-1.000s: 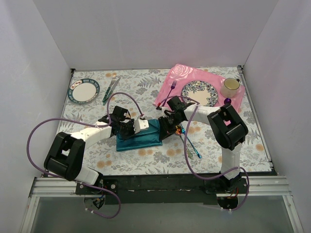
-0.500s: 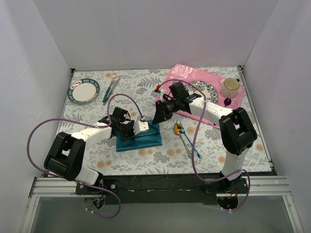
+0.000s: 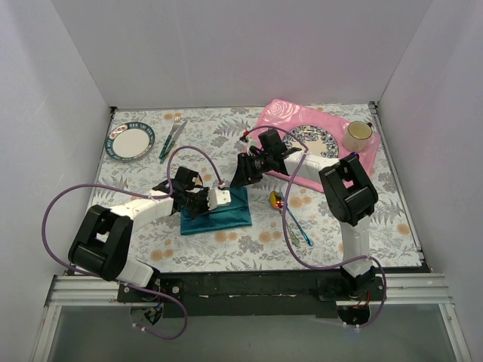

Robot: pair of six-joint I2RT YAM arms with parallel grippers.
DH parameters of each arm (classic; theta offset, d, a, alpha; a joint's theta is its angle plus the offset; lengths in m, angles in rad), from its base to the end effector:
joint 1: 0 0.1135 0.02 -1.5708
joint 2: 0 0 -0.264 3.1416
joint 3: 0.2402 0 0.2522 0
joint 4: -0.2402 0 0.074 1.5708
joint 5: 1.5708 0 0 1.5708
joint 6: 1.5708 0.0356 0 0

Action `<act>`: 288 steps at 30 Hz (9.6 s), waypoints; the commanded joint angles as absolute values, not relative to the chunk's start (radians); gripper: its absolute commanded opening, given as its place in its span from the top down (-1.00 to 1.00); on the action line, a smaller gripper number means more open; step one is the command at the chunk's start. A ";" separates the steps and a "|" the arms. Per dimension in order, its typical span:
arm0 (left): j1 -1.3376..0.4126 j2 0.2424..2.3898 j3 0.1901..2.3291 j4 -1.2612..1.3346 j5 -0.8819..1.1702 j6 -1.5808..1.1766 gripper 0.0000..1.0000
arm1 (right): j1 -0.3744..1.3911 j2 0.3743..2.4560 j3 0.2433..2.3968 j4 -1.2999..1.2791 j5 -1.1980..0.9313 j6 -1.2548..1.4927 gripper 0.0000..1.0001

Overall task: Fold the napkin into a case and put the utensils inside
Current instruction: Fold the lower triangle-folded napkin at the center of the board, then smooth out the lower triangle-folded napkin at the center of the board, then pick up the 2/3-rectangle-folded napkin from the center of the board.

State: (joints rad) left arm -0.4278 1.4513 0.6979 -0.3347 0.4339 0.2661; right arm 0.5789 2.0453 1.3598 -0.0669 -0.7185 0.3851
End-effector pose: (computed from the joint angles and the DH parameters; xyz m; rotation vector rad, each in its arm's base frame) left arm 0.2282 -0.1205 0.1576 1.0279 2.4234 -0.6297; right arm 0.3570 0.2613 0.1708 -0.6280 2.3767 1.2951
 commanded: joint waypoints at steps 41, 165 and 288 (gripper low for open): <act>0.061 1.929 0.922 -0.318 1.089 -0.870 0.46 | 0.611 2.154 1.381 -0.216 -0.477 0.063 0.44; 0.069 1.939 0.887 -0.341 0.936 -0.897 1.00 | 0.609 2.217 1.463 -0.268 -0.710 0.197 0.46; -0.562 0.994 0.445 -0.324 0.350 0.272 1.00 | 0.948 1.486 0.703 0.302 -0.569 -0.908 -0.03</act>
